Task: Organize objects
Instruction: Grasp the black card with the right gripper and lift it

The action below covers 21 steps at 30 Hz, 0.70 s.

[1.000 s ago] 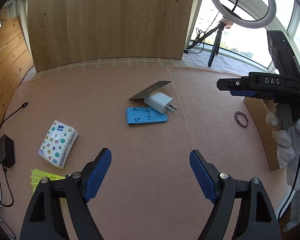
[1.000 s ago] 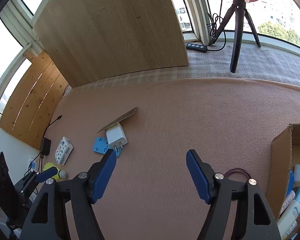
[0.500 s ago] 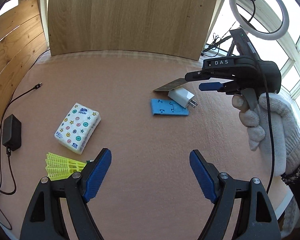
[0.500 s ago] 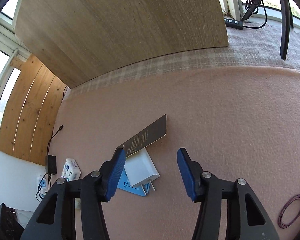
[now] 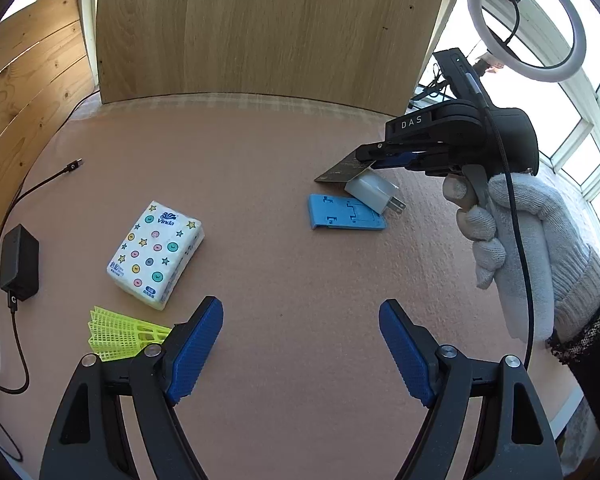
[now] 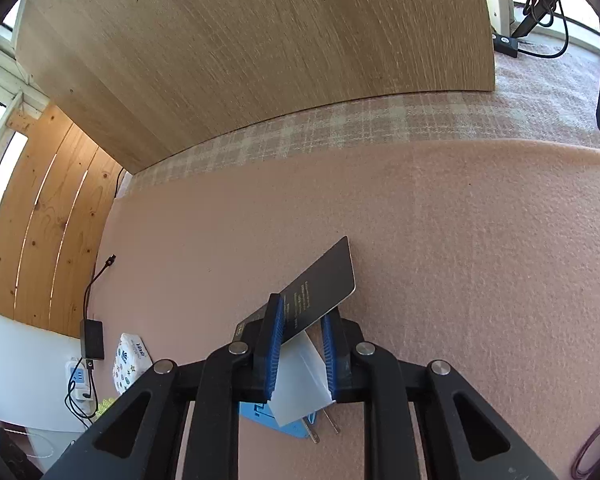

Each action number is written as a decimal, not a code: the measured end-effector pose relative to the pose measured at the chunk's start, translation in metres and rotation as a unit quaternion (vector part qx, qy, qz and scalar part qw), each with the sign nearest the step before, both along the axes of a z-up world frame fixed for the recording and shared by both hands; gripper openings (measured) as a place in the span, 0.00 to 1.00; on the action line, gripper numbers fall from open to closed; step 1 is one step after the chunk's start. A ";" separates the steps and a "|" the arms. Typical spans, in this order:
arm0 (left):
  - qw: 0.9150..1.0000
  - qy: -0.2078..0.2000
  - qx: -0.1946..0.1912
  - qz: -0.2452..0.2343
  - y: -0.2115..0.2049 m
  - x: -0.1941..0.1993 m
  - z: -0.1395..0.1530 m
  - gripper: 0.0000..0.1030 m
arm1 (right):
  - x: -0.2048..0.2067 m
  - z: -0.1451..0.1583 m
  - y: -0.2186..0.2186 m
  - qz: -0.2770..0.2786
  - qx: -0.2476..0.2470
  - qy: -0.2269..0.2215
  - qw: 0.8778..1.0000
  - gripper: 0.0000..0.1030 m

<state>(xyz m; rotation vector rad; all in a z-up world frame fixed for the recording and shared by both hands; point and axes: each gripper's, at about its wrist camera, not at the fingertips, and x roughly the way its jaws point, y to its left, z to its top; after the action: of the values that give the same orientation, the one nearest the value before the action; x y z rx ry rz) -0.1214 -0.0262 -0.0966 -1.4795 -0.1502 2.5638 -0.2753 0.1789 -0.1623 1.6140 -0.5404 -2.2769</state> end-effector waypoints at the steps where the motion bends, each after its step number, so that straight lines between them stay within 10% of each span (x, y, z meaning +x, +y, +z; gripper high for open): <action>1: 1.000 -0.001 0.000 0.000 0.000 -0.001 -0.001 0.81 | 0.000 0.001 0.000 0.000 0.000 0.003 1.000 0.13; 21: 1.000 0.000 -0.004 -0.030 0.033 -0.010 -0.003 0.81 | 0.038 0.062 0.041 -0.013 -0.004 0.065 0.998 0.00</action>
<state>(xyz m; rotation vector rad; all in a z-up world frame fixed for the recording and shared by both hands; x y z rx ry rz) -0.1318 0.0064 -0.0994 -1.4647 -0.0944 2.5193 -0.2377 0.2199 -0.1005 1.4501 -0.5415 -2.3754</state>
